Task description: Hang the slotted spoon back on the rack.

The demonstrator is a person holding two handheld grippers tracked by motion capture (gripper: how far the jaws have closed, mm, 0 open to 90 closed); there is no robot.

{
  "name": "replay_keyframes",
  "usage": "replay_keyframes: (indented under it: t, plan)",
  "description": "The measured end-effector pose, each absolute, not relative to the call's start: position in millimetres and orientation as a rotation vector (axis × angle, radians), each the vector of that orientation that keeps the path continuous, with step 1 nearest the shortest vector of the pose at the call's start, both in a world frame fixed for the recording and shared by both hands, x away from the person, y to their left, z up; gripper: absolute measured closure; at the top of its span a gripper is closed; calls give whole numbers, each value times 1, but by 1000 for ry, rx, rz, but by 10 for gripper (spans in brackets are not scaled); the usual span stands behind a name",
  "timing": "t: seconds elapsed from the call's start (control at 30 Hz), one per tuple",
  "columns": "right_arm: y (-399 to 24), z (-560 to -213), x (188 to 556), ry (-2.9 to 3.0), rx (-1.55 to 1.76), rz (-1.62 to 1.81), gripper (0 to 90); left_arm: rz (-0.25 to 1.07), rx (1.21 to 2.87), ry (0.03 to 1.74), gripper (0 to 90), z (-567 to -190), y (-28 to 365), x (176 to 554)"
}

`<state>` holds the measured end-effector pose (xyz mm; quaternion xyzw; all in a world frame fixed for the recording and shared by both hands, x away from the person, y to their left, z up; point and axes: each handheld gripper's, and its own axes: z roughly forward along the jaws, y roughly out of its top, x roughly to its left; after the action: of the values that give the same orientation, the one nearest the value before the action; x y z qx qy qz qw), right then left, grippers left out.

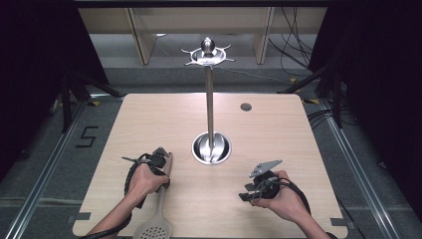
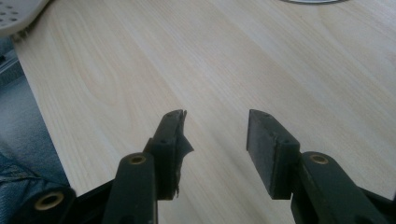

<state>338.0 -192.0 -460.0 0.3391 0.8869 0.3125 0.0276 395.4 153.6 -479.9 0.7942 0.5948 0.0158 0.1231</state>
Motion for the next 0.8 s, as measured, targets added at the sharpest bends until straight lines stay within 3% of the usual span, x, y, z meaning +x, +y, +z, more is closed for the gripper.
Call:
replay_keyframes:
  t: [0.23,0.8]
  plan:
    - [-194,-459,338,2754,1025,959,568,122,2332,1558,747,-471,164,387]
    - [-194,-457,337,2719,1029,981,566,285,2092,1274,748,-432,205,339]
